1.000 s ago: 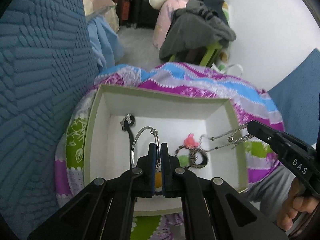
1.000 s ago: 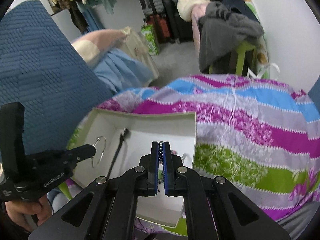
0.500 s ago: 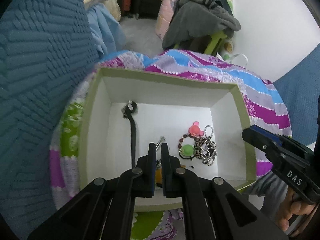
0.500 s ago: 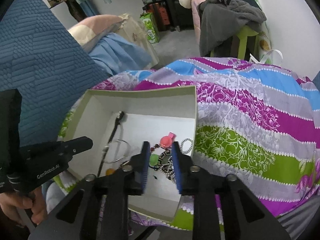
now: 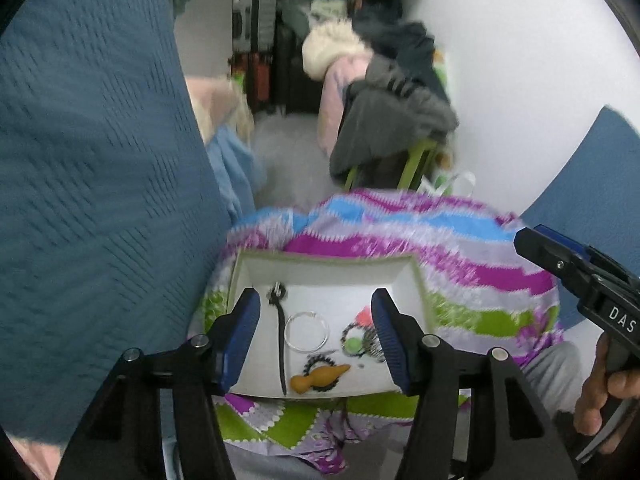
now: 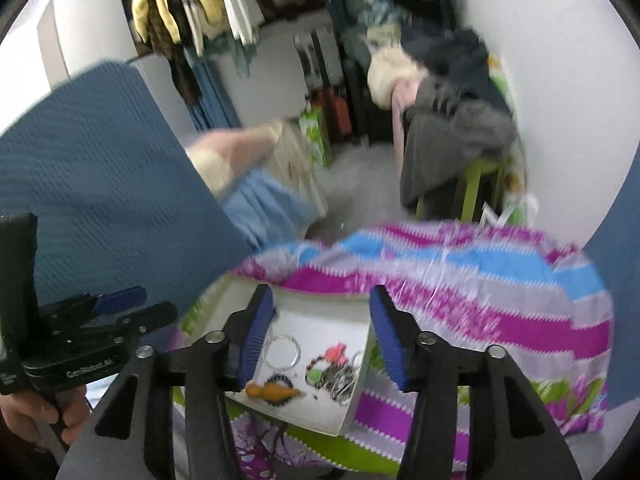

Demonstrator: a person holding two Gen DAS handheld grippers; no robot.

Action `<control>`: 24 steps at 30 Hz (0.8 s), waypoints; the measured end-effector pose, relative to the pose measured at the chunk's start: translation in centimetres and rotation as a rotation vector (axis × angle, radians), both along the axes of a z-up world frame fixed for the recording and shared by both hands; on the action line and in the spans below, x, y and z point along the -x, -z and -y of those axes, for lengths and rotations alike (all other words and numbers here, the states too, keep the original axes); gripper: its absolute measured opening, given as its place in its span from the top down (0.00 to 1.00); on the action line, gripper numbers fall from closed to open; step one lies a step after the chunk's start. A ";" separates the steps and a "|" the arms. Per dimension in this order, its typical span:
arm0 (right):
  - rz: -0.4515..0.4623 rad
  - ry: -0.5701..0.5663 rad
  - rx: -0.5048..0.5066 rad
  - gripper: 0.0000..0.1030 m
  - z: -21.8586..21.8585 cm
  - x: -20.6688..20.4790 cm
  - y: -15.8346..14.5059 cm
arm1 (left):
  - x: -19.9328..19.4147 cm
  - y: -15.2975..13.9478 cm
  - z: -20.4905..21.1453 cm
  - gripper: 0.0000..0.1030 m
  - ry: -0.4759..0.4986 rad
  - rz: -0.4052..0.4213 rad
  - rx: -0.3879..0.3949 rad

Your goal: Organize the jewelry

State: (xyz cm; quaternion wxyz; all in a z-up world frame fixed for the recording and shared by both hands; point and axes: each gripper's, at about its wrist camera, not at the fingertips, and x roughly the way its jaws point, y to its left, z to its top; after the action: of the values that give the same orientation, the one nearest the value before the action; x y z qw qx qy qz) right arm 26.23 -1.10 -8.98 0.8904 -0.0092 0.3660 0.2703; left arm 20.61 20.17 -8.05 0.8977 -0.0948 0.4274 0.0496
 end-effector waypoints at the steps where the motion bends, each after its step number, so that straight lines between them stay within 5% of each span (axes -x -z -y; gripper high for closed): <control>1: 0.025 0.002 -0.005 0.47 0.3 0.4 -1.0 | 0.5 -1.3 0.3 0.37 0.003 0.023 -0.005; 7: 0.159 0.009 -0.065 0.31 2.4 4.2 -7.7 | 4.8 -9.0 2.8 0.20 0.018 0.180 -0.059; 14: 0.265 0.010 -0.115 0.00 4.5 8.9 -11.7 | 9.5 -13.4 6.0 0.20 0.043 0.266 -0.123; 24: 0.289 0.039 -0.112 0.00 6.0 13.5 -10.5 | 14.1 -13.3 8.3 0.19 0.029 0.315 -0.135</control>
State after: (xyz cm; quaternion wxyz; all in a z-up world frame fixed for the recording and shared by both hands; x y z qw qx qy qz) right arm 12.71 -7.11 1.54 0.9381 0.0091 0.2185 0.2688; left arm 6.47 11.88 5.29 0.9585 -0.0347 0.2784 0.0496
